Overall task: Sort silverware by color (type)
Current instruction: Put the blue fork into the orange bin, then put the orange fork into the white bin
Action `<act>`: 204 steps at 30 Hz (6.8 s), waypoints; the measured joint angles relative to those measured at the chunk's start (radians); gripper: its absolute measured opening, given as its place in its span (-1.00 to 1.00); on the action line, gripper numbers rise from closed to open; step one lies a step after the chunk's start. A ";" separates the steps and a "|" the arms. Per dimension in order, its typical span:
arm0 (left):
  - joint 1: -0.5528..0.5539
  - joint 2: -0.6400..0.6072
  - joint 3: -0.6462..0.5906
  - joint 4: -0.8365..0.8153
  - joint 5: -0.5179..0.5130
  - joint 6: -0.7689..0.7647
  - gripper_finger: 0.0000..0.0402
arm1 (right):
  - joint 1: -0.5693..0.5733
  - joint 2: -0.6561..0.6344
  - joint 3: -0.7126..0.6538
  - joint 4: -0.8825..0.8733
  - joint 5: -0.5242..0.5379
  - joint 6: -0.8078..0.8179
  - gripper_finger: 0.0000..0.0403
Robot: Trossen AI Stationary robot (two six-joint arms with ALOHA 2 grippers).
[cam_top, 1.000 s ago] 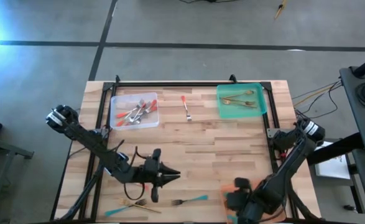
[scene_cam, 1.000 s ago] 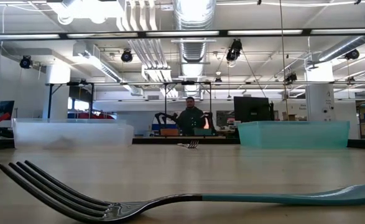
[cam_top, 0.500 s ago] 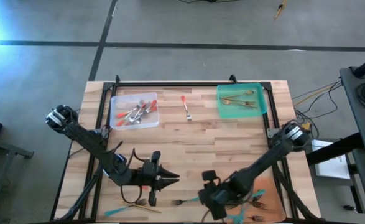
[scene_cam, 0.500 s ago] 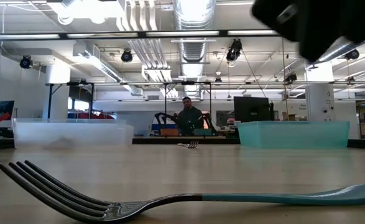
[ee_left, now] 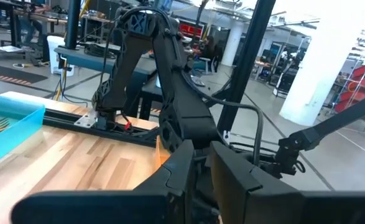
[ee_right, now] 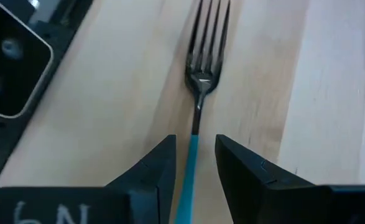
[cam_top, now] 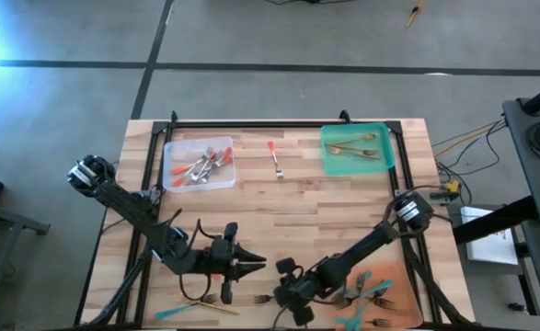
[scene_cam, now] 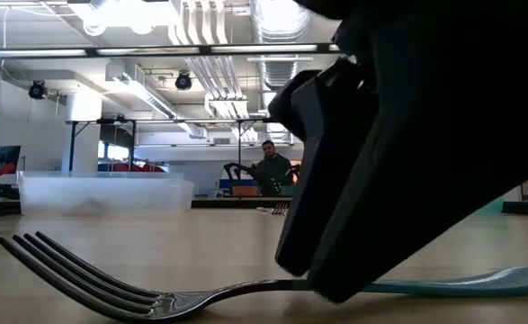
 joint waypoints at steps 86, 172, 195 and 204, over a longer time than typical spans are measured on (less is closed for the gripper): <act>-0.001 -0.001 -0.002 -0.048 -0.006 -0.007 -0.82 | 0.306 -0.475 -0.182 -0.560 0.151 0.725 -0.54; 1.138 0.756 0.948 -1.665 0.771 0.946 -0.82 | -0.880 -0.754 -0.374 -0.563 0.062 -0.180 -0.54; 1.136 0.603 0.781 -1.493 0.954 1.088 -0.82 | -0.880 -0.777 -0.392 -0.510 0.139 -0.276 -0.54; 1.136 0.583 0.777 -1.447 0.972 1.093 -0.82 | -0.880 -0.776 -0.392 -0.506 0.138 -0.276 -0.54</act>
